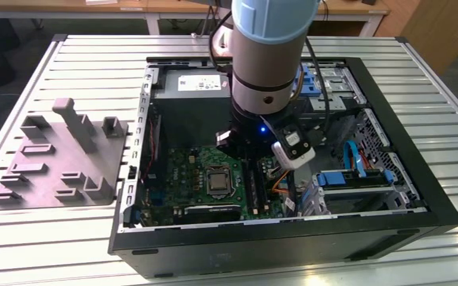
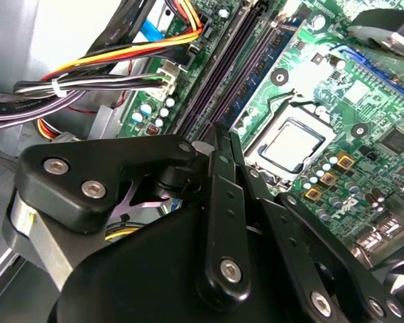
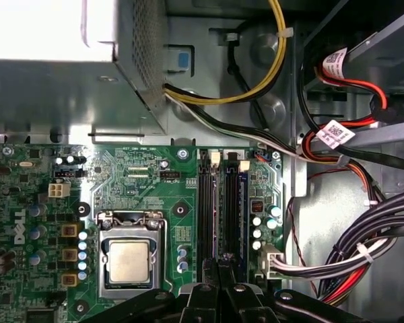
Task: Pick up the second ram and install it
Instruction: 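Insert the second ram into the second slot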
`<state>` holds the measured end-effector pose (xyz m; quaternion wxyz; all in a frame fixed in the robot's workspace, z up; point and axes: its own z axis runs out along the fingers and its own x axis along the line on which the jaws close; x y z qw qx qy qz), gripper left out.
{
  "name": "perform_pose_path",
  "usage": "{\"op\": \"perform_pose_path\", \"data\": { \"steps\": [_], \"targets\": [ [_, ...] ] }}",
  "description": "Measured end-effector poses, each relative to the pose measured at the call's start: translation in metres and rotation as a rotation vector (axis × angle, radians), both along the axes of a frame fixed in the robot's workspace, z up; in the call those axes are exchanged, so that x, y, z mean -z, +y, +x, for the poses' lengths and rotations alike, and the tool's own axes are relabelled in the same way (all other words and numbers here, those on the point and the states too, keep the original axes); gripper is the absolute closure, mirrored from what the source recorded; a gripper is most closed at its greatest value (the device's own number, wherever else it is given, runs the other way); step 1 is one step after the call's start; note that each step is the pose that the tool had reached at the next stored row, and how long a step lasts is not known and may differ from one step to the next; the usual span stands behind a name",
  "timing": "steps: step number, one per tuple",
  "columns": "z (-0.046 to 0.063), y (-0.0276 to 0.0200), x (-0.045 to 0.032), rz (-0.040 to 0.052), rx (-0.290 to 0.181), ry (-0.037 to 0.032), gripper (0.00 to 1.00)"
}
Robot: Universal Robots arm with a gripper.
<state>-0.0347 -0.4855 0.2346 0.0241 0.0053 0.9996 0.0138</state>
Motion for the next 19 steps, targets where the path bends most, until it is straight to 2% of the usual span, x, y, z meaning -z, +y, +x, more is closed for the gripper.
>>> {"op": "perform_pose_path", "data": {
  "steps": [19],
  "targets": [
    [0.0003,0.0012,0.0041,0.0000,0.000,0.0001,0.89]
  ]
}}
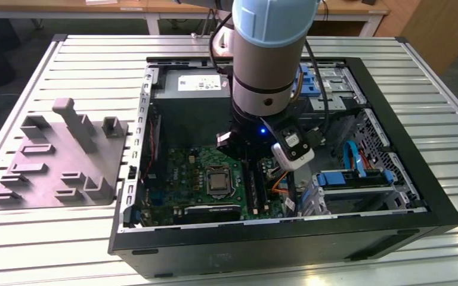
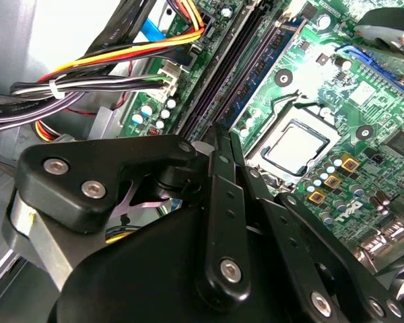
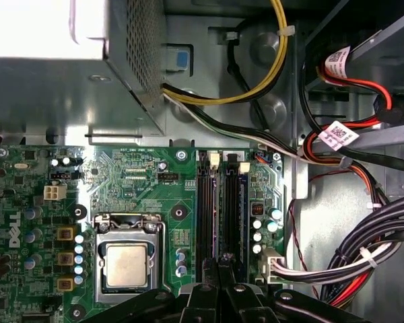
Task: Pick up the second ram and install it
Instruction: 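Insert the second ram into the second slot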
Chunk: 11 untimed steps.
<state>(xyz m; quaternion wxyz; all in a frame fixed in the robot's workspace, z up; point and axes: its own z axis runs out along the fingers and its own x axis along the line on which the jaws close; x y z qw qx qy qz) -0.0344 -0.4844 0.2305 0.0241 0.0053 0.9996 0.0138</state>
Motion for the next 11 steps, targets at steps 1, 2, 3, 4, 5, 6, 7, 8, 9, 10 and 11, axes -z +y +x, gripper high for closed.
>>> {"op": "perform_pose_path", "data": {
  "steps": [1,2,3,4,5,6,7,8,9,10,11],
  "targets": [
    [0.0000,0.0000,0.0001,0.0002,0.000,-0.0001,0.89],
    [0.0000,0.0000,0.0002,0.0003,0.000,-0.0001,0.89],
    [0.0000,0.0001,0.0002,0.0008,0.000,-0.0001,0.89],
    [0.0000,0.0001,0.0003,0.0017,0.000,-0.0002,0.89],
    [0.0000,0.0002,0.0003,0.0023,0.000,-0.0003,0.89],
    [0.0000,0.0002,0.0003,0.0024,0.000,-0.0003,0.89],
    [0.0000,0.0002,0.0003,0.0024,0.000,-0.0002,0.89],
    [0.0000,0.0001,0.0003,0.0023,0.000,-0.0002,0.89],
    [-0.0001,0.0001,0.0007,0.0024,0.000,-0.0002,0.89],
    [-0.0003,0.0001,0.0009,0.0023,0.000,-0.0002,0.89],
    [-0.0004,0.0001,0.0009,0.0021,0.000,-0.0002,0.89]
  ]
}}
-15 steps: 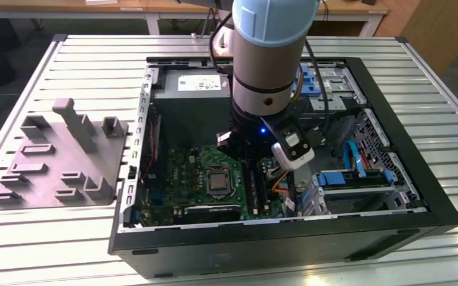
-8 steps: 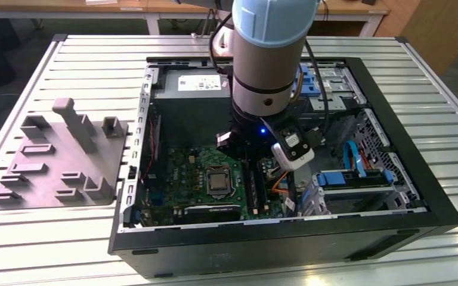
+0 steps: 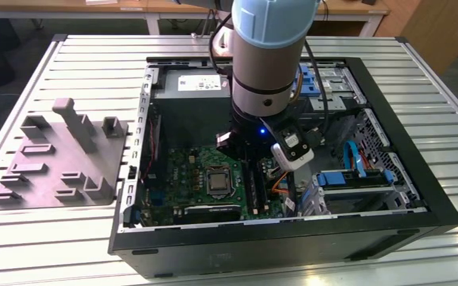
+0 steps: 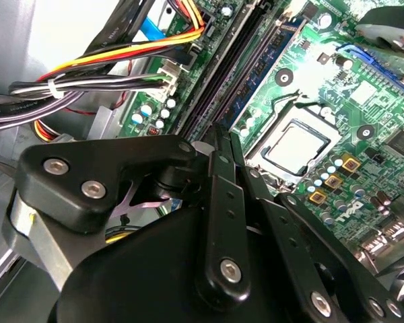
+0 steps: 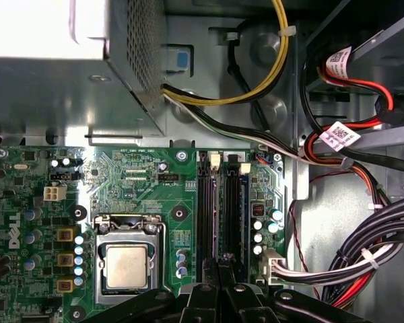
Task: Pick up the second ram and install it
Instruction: 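Insert the second ram into the second slot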
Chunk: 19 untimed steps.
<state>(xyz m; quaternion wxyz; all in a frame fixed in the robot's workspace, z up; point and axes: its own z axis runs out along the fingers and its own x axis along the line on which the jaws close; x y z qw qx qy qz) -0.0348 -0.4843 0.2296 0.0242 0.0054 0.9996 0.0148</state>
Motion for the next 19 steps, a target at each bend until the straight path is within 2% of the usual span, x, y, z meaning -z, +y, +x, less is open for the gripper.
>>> {"op": "perform_pose_path", "data": {
  "steps": [19],
  "targets": [
    [0.0000,0.0000,0.0035,0.0000,0.000,0.0000,0.89]
  ]
}}
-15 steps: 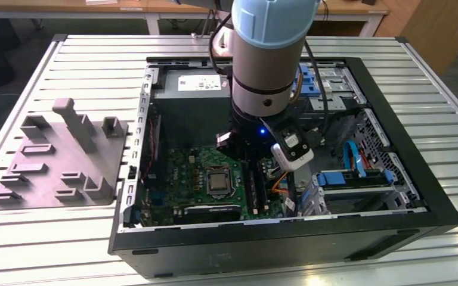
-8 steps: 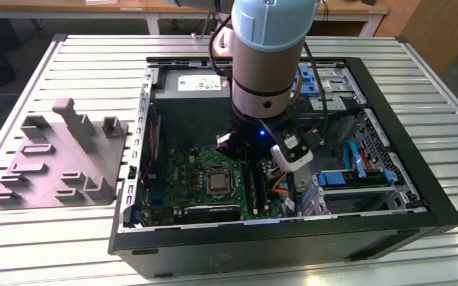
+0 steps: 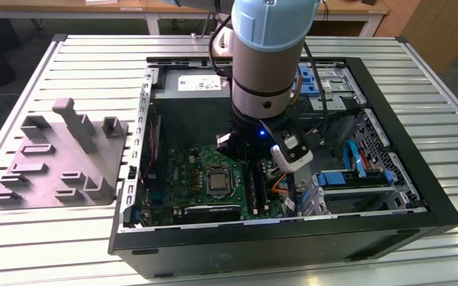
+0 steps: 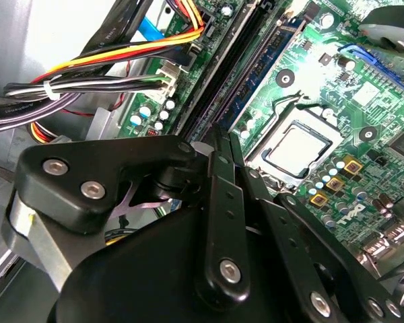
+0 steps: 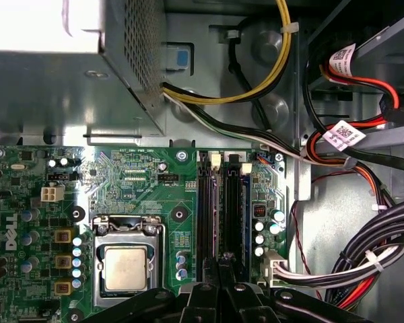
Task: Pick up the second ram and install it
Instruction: 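Insert the second ram into the second slot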
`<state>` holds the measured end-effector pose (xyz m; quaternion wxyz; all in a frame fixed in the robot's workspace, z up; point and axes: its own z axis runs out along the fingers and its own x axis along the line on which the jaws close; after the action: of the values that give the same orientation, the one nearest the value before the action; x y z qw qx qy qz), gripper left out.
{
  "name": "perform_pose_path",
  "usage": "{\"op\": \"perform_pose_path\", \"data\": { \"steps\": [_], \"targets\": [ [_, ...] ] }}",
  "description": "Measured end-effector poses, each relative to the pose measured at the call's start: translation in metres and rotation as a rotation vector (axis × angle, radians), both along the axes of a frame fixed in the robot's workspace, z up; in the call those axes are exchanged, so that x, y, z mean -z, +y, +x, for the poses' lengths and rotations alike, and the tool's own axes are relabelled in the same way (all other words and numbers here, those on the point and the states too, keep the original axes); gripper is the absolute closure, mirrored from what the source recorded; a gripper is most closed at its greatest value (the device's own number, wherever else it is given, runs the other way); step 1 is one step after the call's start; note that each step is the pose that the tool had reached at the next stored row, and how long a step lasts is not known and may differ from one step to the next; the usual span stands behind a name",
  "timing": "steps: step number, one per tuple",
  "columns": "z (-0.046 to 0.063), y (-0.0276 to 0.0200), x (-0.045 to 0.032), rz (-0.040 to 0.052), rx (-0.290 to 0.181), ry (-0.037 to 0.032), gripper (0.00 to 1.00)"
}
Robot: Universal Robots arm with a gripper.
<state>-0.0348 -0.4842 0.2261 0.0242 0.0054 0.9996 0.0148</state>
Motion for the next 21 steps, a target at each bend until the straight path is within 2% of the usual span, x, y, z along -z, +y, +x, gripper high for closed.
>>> {"op": "perform_pose_path", "data": {
  "steps": [15,21],
  "targets": [
    [0.0000,0.0000,-0.0006,0.0009,0.006,-0.0001,0.89],
    [0.0000,-0.0001,0.0018,0.0007,0.013,-0.0002,0.89]
  ]
}}
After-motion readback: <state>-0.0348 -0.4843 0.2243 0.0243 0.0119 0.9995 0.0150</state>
